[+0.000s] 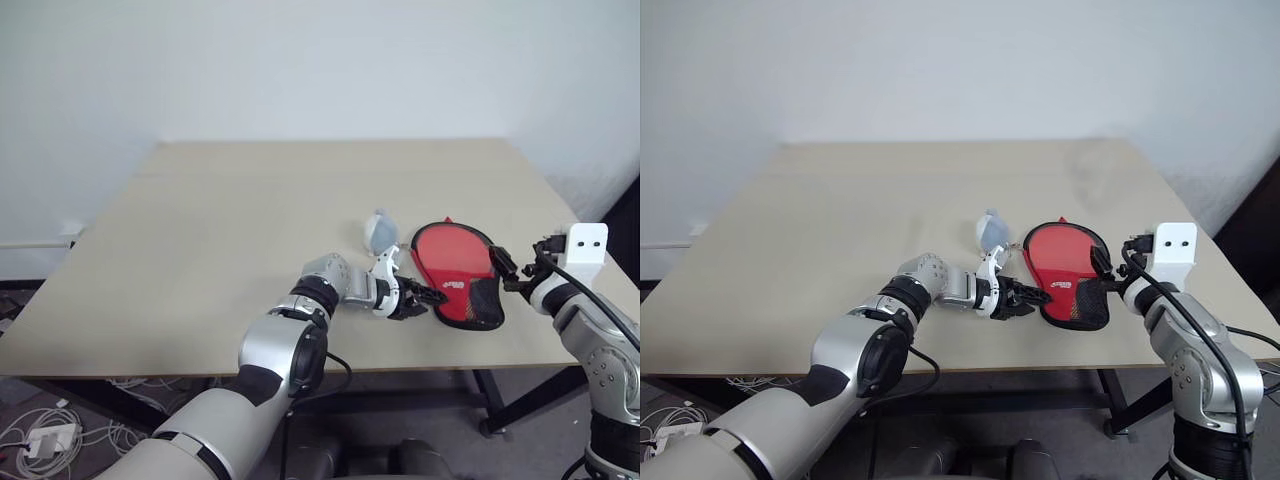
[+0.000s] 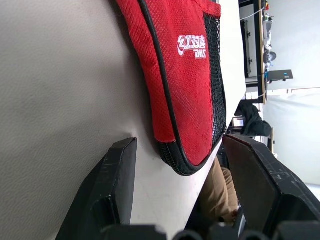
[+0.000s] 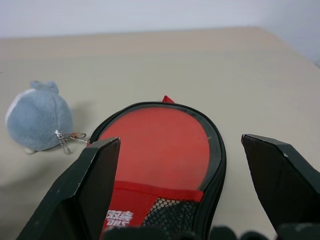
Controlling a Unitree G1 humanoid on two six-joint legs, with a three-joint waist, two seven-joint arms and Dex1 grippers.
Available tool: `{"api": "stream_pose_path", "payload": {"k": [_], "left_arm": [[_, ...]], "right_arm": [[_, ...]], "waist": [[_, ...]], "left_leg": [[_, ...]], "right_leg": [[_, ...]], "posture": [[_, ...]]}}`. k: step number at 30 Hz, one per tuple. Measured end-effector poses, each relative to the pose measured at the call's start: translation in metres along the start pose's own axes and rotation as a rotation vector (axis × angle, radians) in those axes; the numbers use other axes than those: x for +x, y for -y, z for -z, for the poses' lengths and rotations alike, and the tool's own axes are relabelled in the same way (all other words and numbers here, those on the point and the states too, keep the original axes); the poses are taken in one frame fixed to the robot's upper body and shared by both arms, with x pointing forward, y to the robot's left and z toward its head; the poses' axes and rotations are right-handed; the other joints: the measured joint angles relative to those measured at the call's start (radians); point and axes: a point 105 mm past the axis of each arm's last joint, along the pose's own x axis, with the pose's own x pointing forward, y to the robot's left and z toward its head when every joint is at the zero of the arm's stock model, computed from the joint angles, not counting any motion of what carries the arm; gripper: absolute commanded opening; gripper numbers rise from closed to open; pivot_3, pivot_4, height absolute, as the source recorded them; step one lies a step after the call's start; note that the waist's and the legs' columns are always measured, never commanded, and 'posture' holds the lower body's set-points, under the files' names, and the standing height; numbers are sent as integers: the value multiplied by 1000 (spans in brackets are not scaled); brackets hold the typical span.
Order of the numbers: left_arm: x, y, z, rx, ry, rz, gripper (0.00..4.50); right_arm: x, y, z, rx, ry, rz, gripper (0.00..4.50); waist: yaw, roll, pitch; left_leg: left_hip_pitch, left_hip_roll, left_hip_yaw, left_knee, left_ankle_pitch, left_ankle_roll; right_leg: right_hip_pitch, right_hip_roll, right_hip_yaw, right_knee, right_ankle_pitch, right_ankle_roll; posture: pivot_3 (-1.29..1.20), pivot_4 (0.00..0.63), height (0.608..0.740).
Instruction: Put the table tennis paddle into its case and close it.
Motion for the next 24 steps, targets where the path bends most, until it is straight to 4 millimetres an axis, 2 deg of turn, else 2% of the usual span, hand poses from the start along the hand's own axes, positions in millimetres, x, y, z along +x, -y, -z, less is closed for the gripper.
{"api": "stream_pose_path", "payload": {"k": [5, 6, 7, 13, 14, 20, 24], "left_arm": [[0, 0, -2, -4, 17, -2, 2872], [0, 0, -3, -6, 18, -3, 2510], [0, -1, -3, -1, 22, -12, 2328], [0, -1, -3, 10, 24, -9, 241], [0, -1, -3, 9, 23, -8, 47], [1, 4, -1, 1, 7, 31, 47], [1, 7, 8, 19, -51, 66, 47]], "right_arm": [[0, -1, 0, 6, 3, 4, 4225], [0, -1, 0, 6, 3, 4, 4225], [0, -1, 0, 6, 3, 5, 4225], [-1, -1, 0, 6, 1, 8, 4225], [-1, -1, 0, 4, 2, 8, 4225], [-3, -3, -1, 4, 10, 8, 4225], [-4, -3, 3, 9, -2, 9, 4225]], "waist": [[0, 0, 0], [0, 0, 0], [0, 0, 0], [0, 0, 0], [0, 0, 0], [0, 0, 0], [0, 0, 0]], "left_leg": [[0, 0, 0, 0, 0, 0], [0, 0, 0, 0, 0, 0], [0, 0, 0, 0, 0, 0], [0, 0, 0, 0, 0, 0], [0, 0, 0, 0, 0, 0], [0, 0, 0, 0, 0, 0], [0, 0, 0, 0, 0, 0]], "right_leg": [[0, 0, 0, 0, 0, 0], [0, 0, 0, 0, 0, 0], [0, 0, 0, 0, 0, 0], [0, 0, 0, 0, 0, 0], [0, 0, 0, 0, 0, 0], [0, 0, 0, 0, 0, 0], [0, 0, 0, 0, 0, 0]], "posture": [[0, 0, 740], [0, 0, 740], [0, 0, 740], [0, 0, 740], [0, 0, 740], [0, 0, 740], [0, 0, 740]]}}
